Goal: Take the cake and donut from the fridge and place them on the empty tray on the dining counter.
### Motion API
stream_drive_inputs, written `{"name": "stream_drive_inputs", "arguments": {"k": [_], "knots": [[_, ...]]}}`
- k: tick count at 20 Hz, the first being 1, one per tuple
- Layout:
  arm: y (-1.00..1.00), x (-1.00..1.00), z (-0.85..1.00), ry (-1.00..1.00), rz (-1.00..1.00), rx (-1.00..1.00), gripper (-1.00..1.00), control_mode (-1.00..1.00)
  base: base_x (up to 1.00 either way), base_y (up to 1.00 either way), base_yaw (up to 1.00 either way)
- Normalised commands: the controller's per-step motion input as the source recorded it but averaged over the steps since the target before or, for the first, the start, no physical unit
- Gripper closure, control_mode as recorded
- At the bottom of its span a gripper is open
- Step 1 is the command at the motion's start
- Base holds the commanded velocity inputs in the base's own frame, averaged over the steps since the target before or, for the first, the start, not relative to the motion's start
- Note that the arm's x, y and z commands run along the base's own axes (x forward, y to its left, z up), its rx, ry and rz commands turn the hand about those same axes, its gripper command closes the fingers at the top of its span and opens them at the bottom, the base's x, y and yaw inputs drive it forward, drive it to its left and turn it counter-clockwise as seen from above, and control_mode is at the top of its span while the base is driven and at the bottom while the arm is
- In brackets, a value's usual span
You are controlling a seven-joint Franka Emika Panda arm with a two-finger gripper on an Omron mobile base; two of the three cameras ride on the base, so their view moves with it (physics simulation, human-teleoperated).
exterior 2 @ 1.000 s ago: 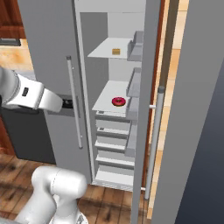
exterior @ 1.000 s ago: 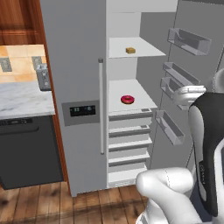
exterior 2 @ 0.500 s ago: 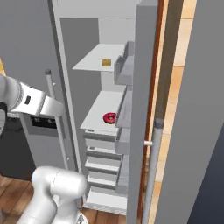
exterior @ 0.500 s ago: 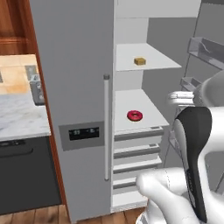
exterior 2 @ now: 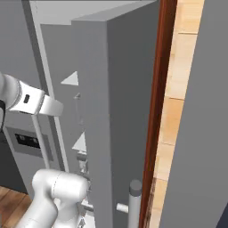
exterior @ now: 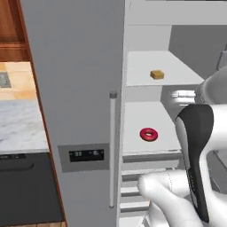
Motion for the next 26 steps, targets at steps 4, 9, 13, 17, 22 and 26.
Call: {"name": "stream_drive_inputs", "arguments": {"k": [4,9,13,17,22,26], "knots": [[0.0,0.0,0.0,0.0,0.0,0.0,-1.0,1.0,0.91,-0.34,0.11],[0.0,0.0,0.0,0.0,0.0,0.0,-1.0,1.0,0.94,-0.24,-0.15],[0.0,0.0,0.0,0.0,0.0,0.0,-1.0,1.0,0.83,-0.15,-0.42],[0.0,0.0,0.0,0.0,0.0,0.0,-1.0,1.0,0.82,0.0,-0.44],[0.0,0.0,0.0,0.0,0.0,0.0,-1.0,1.0,0.67,0.09,-0.24],[-0.02,0.13,0.0,0.03,0.04,0.05,-1.0,-1.0,0.36,0.01,0.01]]}}
